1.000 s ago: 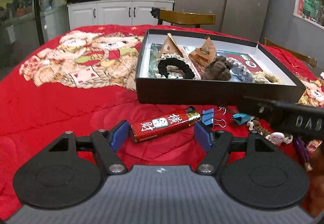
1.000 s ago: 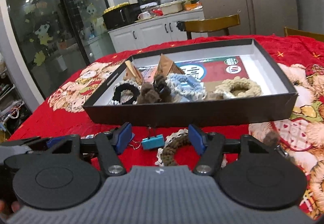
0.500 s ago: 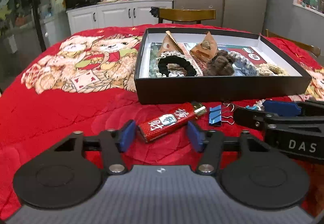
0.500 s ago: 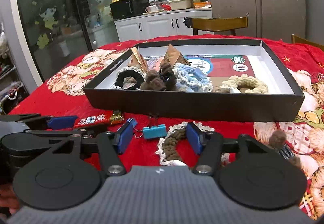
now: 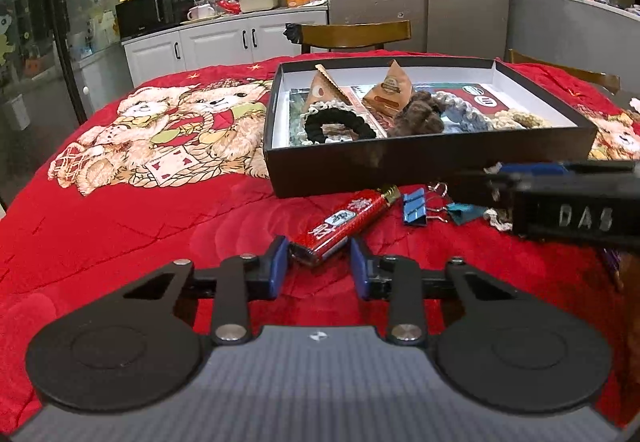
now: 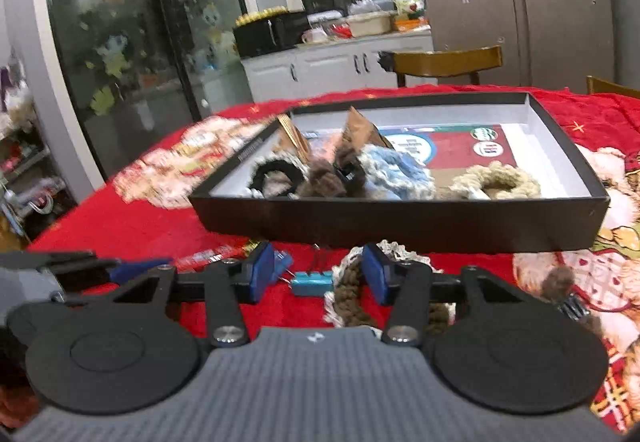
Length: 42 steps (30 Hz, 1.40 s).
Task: Organize objects
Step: 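Grasp the red lighter with left tool while right tool grasps blue binder clip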
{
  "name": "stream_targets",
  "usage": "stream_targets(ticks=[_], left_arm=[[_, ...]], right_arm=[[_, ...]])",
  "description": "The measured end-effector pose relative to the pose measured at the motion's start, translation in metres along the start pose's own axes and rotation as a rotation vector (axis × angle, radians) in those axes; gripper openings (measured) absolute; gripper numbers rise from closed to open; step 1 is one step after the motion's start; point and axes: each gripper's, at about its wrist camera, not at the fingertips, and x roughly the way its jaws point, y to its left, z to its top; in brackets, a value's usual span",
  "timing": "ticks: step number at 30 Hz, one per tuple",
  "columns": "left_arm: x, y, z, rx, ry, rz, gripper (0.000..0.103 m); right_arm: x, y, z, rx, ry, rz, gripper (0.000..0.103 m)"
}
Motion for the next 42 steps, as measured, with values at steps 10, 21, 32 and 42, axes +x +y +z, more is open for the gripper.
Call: stream_targets(ticks=[10, 21, 32, 42], left_arm=[[-0.012, -0.001, -0.009, 0.027, -0.008, -0.044, 0.016], [-0.009, -0.008, -0.005, 0.090, -0.045, -0.106, 0.058], [0.007, -0.015, 0.002, 0.151, -0.018, -0.155, 0.046], [0.002, -0.003, -0.002, 0.135, -0.016, -0.171, 0.031]], right_arm=[[0.005, 0.012, -0.001, -0.044, 0.041, 0.017, 0.054], [0.012, 0.012, -0.005, -0.072, 0.099, -0.053, 0.050], [0.021, 0.017, -0.003, -0.108, 0.121, -0.077, 0.052], [0.021, 0.019, -0.004, -0.137, 0.123, -0.108, 0.046]])
